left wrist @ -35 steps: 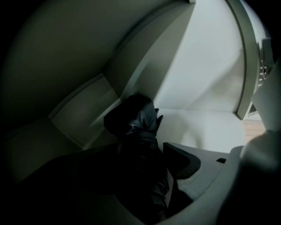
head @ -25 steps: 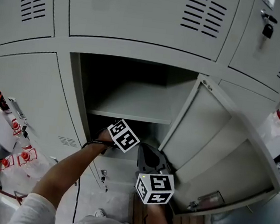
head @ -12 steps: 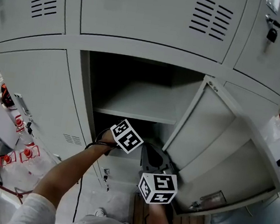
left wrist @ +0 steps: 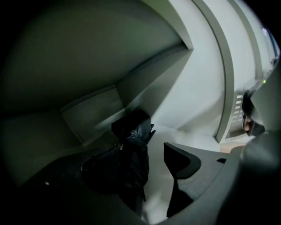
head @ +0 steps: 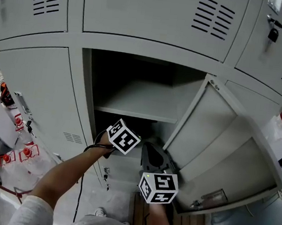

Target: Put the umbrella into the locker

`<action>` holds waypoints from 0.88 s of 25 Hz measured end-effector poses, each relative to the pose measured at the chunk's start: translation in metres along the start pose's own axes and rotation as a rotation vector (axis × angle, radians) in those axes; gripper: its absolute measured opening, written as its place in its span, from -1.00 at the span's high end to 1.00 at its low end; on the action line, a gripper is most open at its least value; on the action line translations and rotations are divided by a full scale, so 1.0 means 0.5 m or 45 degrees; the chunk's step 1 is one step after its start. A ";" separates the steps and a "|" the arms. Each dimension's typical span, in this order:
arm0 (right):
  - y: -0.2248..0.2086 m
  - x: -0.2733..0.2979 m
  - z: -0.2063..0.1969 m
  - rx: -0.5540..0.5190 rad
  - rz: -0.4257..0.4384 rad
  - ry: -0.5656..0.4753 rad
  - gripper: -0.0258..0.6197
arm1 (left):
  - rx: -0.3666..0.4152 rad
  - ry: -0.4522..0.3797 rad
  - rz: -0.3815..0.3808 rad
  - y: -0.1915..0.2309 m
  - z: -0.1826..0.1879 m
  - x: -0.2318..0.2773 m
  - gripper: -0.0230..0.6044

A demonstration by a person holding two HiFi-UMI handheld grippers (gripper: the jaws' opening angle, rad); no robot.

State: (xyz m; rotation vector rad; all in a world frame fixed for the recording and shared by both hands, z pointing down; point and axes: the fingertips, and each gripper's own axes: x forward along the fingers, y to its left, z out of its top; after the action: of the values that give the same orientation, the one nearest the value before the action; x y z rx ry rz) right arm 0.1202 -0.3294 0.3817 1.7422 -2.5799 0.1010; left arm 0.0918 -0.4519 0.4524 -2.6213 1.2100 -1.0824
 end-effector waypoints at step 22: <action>0.012 -0.013 0.009 -0.005 0.018 -0.011 0.91 | -0.457 -0.302 -0.133 -0.030 0.010 -0.120 0.20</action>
State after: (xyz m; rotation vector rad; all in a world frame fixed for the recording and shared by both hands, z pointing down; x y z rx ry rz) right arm 0.1171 -0.3214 0.3767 1.7267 -2.5968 0.0890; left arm 0.0776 -0.4015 0.4189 -2.9984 1.3306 -0.5824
